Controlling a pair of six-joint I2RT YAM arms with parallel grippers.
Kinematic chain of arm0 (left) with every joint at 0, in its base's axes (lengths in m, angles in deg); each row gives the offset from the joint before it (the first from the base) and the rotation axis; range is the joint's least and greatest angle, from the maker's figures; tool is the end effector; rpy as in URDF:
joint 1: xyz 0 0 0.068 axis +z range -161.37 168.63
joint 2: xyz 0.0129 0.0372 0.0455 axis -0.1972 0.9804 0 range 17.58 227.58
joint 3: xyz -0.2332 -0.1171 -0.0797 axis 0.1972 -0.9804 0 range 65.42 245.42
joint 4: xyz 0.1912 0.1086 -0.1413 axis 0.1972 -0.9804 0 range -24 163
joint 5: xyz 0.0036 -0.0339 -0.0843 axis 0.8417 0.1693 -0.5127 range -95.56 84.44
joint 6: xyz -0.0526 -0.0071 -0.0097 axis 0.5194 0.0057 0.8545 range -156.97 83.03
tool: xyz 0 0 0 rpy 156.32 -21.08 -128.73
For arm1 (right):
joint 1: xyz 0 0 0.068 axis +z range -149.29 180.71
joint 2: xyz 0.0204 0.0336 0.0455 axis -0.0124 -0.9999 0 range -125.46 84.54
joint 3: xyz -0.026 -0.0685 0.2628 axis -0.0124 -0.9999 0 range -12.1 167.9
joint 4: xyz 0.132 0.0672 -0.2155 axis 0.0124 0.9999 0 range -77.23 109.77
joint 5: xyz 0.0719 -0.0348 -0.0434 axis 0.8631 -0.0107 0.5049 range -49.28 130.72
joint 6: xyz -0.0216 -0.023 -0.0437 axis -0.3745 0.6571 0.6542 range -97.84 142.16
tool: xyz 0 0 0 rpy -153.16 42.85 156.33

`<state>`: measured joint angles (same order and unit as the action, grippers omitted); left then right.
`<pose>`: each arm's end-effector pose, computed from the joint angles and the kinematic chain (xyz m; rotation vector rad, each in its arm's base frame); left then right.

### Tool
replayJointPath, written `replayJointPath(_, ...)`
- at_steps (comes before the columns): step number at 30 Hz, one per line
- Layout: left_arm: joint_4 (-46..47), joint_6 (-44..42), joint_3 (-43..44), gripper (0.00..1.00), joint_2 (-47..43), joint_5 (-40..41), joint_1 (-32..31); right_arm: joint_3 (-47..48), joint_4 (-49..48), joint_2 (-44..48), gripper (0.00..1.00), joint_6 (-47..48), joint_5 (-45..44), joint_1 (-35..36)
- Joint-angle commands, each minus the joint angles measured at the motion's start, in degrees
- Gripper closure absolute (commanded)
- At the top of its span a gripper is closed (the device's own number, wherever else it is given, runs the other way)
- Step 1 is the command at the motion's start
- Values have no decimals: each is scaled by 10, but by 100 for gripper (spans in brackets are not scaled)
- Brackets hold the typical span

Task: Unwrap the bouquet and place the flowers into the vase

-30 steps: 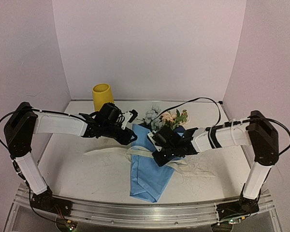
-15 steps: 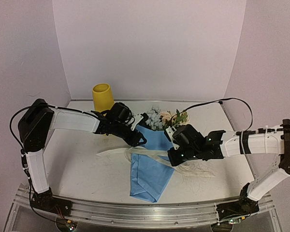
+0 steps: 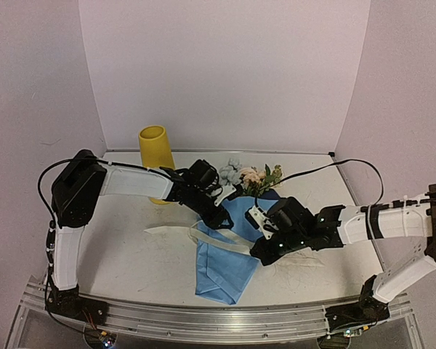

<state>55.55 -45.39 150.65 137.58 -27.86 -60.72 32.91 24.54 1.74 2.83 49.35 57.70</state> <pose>0.2848 -0.3525 0.1672 1.3820 2.1489 -0.7757 0.1526 0.2445 0.1896 -0.8996 2.4170 0.7395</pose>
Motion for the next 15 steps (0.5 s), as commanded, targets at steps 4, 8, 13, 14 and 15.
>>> replayJointPath(4,-36,-28,41,55,14,-37,-15,-15,-37,19,100,15,62,8)
replayJointPath(8,-58,-38,48,55,19,-48,-18,-22,-37,24,100,15,62,8)
replayJointPath(13,-80,-43,52,55,31,-43,-20,-31,-38,37,100,13,63,8)
replayJointPath(14,-85,-43,53,55,33,-45,-21,-31,-38,39,100,13,62,8)
replayJointPath(15,-88,-43,54,55,34,-44,-21,-31,-38,40,100,13,63,8)
